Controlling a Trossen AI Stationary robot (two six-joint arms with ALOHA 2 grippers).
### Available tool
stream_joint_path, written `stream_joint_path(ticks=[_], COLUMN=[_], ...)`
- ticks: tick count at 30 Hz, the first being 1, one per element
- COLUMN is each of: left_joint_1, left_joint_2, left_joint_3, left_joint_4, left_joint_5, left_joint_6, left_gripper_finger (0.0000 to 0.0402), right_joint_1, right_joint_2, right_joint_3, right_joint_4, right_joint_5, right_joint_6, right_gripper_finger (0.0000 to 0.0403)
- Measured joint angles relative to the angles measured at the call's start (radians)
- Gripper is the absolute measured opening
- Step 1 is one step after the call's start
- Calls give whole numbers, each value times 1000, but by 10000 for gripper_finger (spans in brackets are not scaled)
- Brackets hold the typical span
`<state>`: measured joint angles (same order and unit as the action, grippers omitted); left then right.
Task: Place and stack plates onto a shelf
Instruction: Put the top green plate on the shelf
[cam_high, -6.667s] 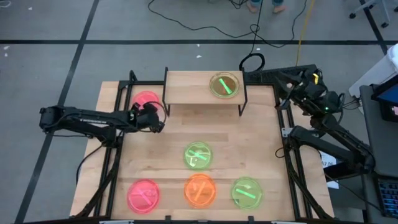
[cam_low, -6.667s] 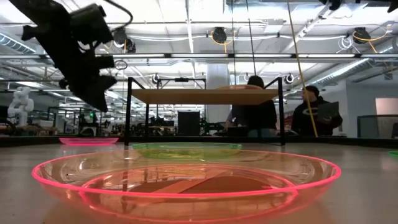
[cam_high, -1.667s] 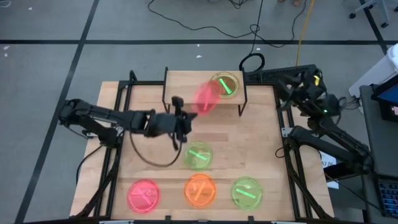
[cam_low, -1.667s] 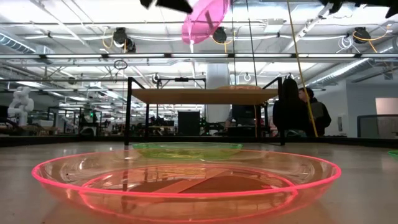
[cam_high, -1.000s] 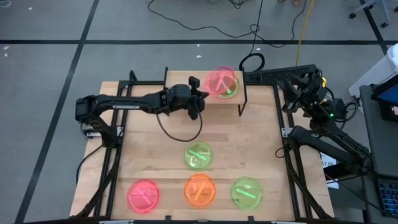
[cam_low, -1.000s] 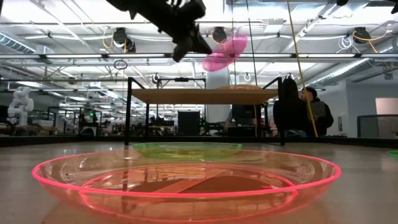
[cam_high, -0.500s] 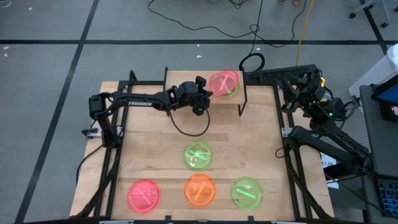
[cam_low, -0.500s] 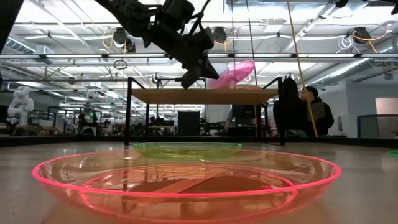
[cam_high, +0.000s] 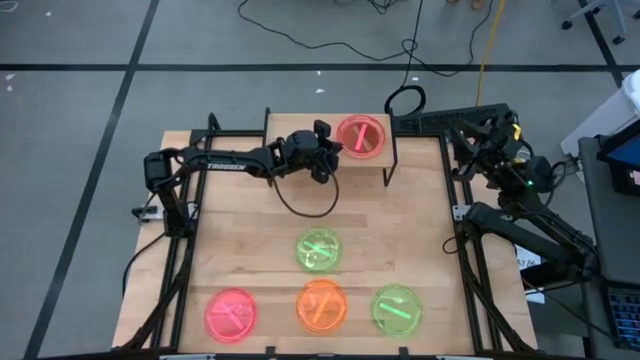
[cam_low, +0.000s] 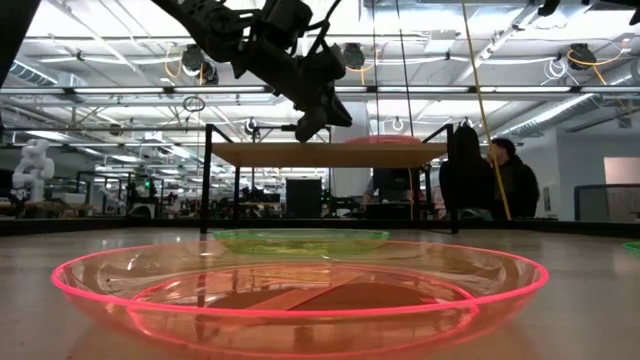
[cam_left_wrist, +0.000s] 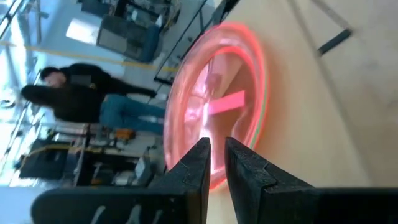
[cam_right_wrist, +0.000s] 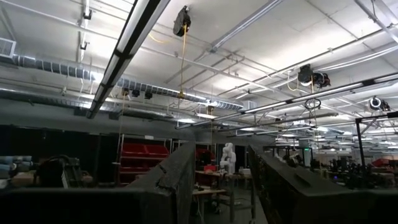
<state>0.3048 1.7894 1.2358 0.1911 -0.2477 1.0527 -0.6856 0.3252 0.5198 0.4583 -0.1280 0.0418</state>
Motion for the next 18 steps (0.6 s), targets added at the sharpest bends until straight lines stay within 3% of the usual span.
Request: stream_joint_path(ticks=[4,9,14,18], left_joint_1=[-25,-81,-114,-131], left_joint_2=[-73,-233,-402,-490], left_joint_3=[-2,-1,0,0], left_joint_4=[-7,-99,-299,-480], left_joint_5=[-81,-90,-92,8], left_joint_6=[-18,-124,-369,-608], left_gripper_finger=[55,56,56,56], right_joint_1=[0,0,0,0], right_joint_2=[0,43,149,240], right_joint_3=[0,0,0,0], right_joint_4=[-39,-80,-89,-131], right_joint_5=[-4,-14,-163,-268], right_joint_6=[15,37,57,74], right_gripper_finger=[132,132,132,132])
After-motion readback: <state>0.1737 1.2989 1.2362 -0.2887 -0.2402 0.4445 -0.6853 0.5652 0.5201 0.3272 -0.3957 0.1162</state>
